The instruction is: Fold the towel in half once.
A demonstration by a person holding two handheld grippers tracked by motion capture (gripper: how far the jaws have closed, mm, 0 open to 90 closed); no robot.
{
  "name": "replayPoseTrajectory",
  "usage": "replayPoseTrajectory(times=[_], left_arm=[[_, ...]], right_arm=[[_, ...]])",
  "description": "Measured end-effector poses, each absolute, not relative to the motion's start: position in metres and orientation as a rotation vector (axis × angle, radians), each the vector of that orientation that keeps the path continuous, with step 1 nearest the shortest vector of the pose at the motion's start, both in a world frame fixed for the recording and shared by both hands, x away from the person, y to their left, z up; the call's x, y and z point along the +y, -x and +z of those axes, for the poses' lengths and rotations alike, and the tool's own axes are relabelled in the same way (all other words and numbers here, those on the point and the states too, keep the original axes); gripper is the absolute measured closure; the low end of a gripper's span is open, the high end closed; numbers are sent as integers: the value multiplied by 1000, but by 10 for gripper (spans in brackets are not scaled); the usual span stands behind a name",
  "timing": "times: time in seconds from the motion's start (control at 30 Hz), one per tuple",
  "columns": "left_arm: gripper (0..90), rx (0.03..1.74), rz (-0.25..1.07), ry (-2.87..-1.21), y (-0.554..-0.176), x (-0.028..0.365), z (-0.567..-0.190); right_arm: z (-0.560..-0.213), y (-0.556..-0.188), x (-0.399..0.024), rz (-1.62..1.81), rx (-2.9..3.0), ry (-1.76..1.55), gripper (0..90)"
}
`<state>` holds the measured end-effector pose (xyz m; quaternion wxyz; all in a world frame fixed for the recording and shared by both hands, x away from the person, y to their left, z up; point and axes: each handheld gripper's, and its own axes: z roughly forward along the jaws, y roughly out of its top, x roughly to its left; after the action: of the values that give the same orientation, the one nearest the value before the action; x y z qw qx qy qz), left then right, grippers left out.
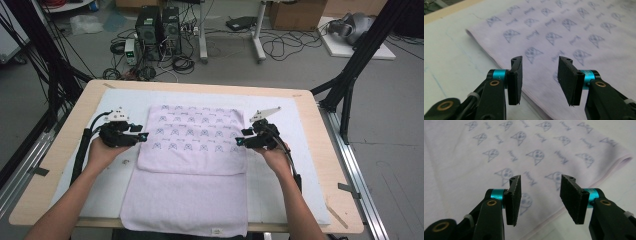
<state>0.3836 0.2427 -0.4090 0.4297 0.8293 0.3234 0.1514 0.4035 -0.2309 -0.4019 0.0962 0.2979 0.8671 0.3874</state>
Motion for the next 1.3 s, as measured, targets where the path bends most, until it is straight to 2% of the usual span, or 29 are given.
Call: replayPoseTrajectory(times=[0.63,0.7,0.8,0.87,0.9,1.07,1.3], left_arm=[[578,673,246,-2188,-330,237,-440],[614,676,236,-2183,-330,237,-442],[736,673,253,-2189,-330,238,-443],[835,673,245,-2191,-331,238,-442],[869,676,243,-2193,-332,238,-442],[883,679,250,-2168,-332,244,-430],[886,644,307,-2110,-319,255,-396]], right_arm=[[-432,-344,-234,1148,2647,-790,528],[-434,-344,-230,1130,2659,-766,568],[-439,-345,-223,1089,2684,-737,682],[-438,-346,-223,1094,2696,-724,836],[-438,-347,-223,1098,2710,-729,857],[-433,-349,-227,1150,2707,-739,880],[-401,-335,-233,1259,2632,-678,880]])
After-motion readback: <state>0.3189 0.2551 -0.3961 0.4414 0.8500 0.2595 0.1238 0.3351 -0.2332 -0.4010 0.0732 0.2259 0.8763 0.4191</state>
